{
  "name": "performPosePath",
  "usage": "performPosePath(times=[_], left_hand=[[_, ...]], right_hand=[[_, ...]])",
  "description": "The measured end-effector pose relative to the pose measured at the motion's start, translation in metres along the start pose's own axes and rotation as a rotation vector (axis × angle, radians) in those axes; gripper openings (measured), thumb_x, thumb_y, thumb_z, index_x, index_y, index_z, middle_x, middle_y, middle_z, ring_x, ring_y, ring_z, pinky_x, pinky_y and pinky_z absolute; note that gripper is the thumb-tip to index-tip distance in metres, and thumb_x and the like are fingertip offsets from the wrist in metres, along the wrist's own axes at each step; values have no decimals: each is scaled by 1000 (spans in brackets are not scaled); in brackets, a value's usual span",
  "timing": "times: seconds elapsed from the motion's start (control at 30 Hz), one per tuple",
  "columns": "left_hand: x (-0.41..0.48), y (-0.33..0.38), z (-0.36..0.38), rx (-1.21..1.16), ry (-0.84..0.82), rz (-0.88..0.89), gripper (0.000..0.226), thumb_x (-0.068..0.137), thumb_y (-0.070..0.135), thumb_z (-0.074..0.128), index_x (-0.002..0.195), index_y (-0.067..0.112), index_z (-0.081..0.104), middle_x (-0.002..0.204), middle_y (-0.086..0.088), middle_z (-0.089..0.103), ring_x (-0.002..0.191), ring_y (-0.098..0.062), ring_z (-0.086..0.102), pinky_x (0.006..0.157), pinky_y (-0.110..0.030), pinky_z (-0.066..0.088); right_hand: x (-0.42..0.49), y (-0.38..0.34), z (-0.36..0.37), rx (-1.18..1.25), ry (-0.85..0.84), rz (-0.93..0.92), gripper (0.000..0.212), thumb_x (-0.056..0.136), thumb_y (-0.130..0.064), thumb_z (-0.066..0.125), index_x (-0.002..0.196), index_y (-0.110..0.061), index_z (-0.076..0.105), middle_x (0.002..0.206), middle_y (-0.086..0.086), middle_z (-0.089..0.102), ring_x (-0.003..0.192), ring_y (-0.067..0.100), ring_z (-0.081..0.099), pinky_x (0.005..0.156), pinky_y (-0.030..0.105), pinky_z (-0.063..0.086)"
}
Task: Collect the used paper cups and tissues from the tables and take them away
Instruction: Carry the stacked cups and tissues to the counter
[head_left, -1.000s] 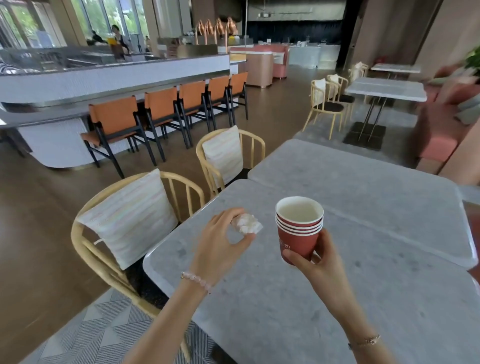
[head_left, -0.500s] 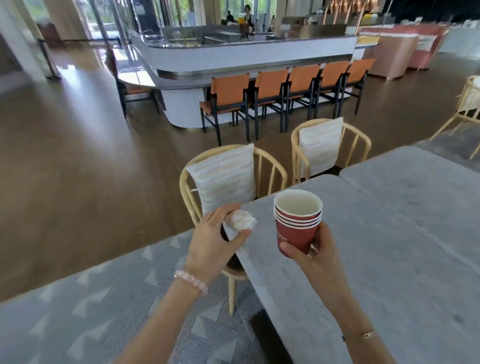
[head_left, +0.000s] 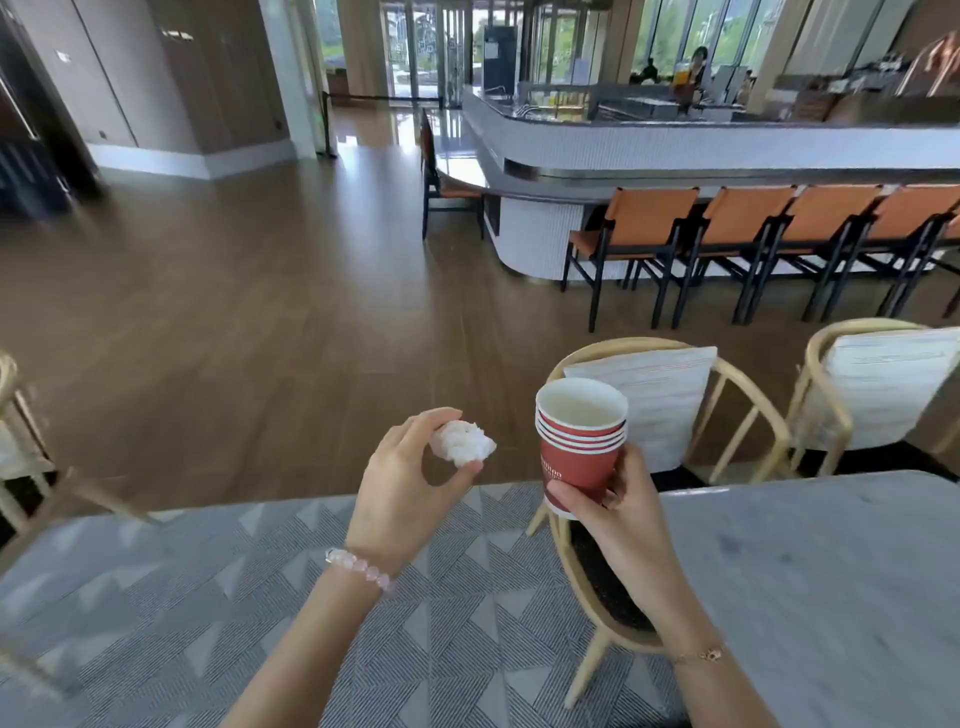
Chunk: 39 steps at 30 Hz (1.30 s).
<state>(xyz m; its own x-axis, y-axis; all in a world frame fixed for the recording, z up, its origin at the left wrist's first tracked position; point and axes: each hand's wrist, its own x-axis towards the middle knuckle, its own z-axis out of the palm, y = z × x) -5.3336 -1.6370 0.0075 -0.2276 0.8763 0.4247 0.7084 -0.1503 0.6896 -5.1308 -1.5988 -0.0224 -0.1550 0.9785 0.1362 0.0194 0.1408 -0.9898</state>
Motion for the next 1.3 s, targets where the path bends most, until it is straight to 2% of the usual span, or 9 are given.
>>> performPosePath(times=[0.1, 0.2, 0.27, 0.4, 0.6, 0.8, 0.93, 1.03, 1.3], left_hand=[[20, -33, -24, -5, 23, -30, 42, 74, 23, 77, 113, 21, 61, 106, 13, 62, 100, -8, 55, 86, -8, 36], [40, -59, -39, -11, 44, -51, 43, 75, 23, 77, 114, 20, 61, 103, 14, 60, 100, -11, 57, 88, -24, 44], [51, -73, -45, -21, 52, -74, 43, 75, 22, 76, 115, 21, 60, 100, 19, 57, 99, -11, 57, 88, -29, 47], [81, -104, -50, -17, 58, -96, 44, 75, 22, 76, 116, 20, 60, 103, 14, 60, 101, -13, 57, 89, -35, 48], [151, -147, -47, 14, 88, -114, 43, 76, 25, 75, 116, 19, 60, 107, 9, 63, 101, -13, 57, 89, -30, 46], [244, -187, -23, 41, 97, -149, 43, 76, 22, 75, 116, 19, 60, 104, 12, 61, 101, -12, 57, 89, -26, 45], [311, -203, -5, 40, 67, -157, 43, 76, 22, 75, 116, 22, 59, 104, 17, 59, 102, -8, 55, 86, -12, 38], [360, -215, 10, 46, 64, -123, 44, 75, 23, 76, 115, 23, 60, 107, 15, 61, 103, -7, 56, 85, -3, 34], [474, -241, 53, -17, 24, -78, 46, 75, 25, 76, 117, 25, 58, 106, 16, 61, 103, -3, 54, 85, 0, 32]], right_hand=[[26, 0, 41, 17, -33, -19, 54, 75, -1, 75, 119, -17, 49, 110, -3, 65, 98, 8, 66, 76, 20, 54], [48, 3, 73, -15, -52, -25, 58, 68, -22, 82, 116, -32, 50, 109, -9, 64, 100, 21, 67, 79, 45, 57], [62, 6, 90, -37, -62, -18, 60, 63, -33, 82, 114, -37, 50, 108, -13, 64, 100, 23, 67, 77, 52, 56], [100, 14, 117, -61, -97, -12, 57, 73, -16, 80, 115, -36, 47, 102, -22, 65, 100, 10, 66, 63, 33, 60], [180, 25, 151, -37, -145, 3, 54, 76, 1, 73, 121, -12, 46, 108, -4, 62, 86, -9, 63, 66, 7, 49], [290, 44, 169, 5, -161, 4, 56, 75, -2, 75, 122, -15, 47, 113, 0, 62, 94, 1, 64, 69, 11, 51], [365, 44, 172, 19, -174, 2, 57, 75, -1, 75, 122, -19, 46, 111, -6, 60, 92, -6, 62, 67, 9, 50], [419, 46, 173, 40, -146, -11, 58, 74, 2, 75, 123, -13, 47, 112, 2, 63, 96, 5, 65, 68, 13, 52], [521, 60, 168, 31, -72, -3, 59, 73, -1, 77, 123, -16, 48, 112, 0, 64, 102, 13, 65, 70, 17, 54]])
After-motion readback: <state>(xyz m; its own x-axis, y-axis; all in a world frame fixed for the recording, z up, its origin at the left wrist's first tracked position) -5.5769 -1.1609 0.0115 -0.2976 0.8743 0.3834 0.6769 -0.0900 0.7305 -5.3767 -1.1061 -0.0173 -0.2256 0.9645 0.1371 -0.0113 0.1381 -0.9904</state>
